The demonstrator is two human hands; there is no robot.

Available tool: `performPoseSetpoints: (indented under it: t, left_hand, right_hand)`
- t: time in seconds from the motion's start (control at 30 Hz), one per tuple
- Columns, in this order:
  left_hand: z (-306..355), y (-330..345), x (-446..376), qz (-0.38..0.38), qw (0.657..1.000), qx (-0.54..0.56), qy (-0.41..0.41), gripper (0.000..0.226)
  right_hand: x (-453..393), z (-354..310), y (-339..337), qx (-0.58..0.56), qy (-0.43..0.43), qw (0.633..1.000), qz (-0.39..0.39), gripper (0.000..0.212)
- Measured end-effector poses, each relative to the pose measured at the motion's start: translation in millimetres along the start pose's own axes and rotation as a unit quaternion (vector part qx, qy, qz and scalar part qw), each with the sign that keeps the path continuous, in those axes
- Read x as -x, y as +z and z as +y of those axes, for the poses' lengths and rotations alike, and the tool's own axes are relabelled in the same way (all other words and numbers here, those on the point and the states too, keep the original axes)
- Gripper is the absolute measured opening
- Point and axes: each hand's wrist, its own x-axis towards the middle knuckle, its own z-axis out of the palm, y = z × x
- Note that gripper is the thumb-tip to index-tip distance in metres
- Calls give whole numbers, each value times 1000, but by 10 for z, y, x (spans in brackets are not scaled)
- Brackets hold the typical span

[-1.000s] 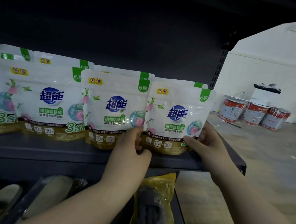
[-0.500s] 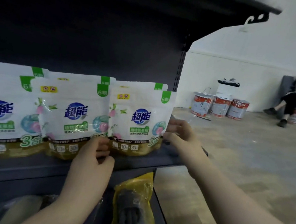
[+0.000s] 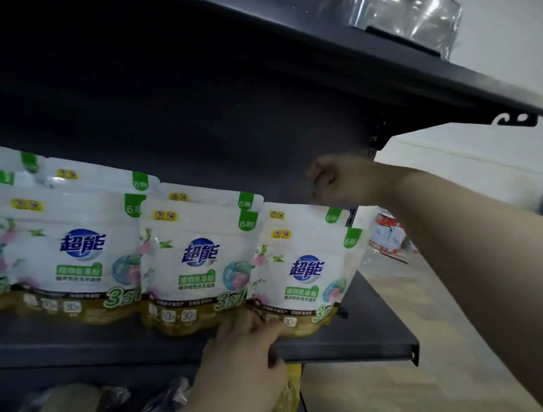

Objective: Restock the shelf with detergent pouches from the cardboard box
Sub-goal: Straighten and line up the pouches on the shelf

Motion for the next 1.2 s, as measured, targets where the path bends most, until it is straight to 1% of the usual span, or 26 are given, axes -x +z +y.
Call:
performPoseSetpoints:
  t: [0.07,0.17,0.27,0.43,0.53,0.67,0.77,0.83,0.87,0.9,0.93,0.97,1.0,1.03,1.07,1.13,1.17,1.2]
  left_hand:
    - [6,6,12,-9,1000,-6,3,44]
    - [-11,19,26,-10,1000,-10,7,46]
    - [-24,42,32,-1,1000,-13,13,46]
    - [-56,62,48,7,1000,-13,22,41]
    - [-67,73,40,5,1000,-12,25,43]
    - [-87,72,54,7,999,-19,29,43]
    - [-68,67,55,15,999,-33,34,45]
    - [-23,50,61,25,997,-62,43,45]
    - [-2,44,56,25,996,-76,44,44]
    - [15,41,45,20,995,-86,44,42]
    - [30,41,32,15,995,-92,43,41]
    - [42,46,26,10,994,-100,43,40]
    - [55,57,22,8,993,-108,43,40]
    - [53,72,19,10,993,-114,43,41]
    - [47,88,15,12,992,-115,41,42]
    - [40,119,-1,14,992,-119,40,45]
    - [37,133,-11,15,991,-125,42,46]
    - [34,144,-16,18,990,-131,46,47]
  right_hand:
    - [-103,-45,76,24,-5,998,-57,35]
    - [-153,-68,179,53,-14,995,-87,29]
    - [-157,-76,269,92,-24,993,-70,26]
    - [-139,-7,287,89,-9,995,-40,19]
    - [-140,15,326,107,-11,994,-23,22]
    - [-153,2,392,86,-13,996,-6,24]
    - [-144,-4,399,87,-12,996,-13,24]
    - [-83,14,366,86,-3,996,-18,30]
    - [-35,11,335,73,-7,997,-1,33]
    - [21,-7,301,38,-15,999,28,32]
    - [94,-49,262,-24,-31,997,60,26]
    - [172,-108,218,-98,-46,991,75,20]
    - [257,-171,164,-162,-57,983,65,18]
    - [340,-245,102,-198,-64,978,29,18]
    - [410,-300,51,-192,-62,979,-22,19]
    - [503,-350,-1,-93,-51,986,-128,29]
    - [527,-348,15,-29,-44,985,-166,34]
    - [543,-335,53,23,-37,982,-183,35]
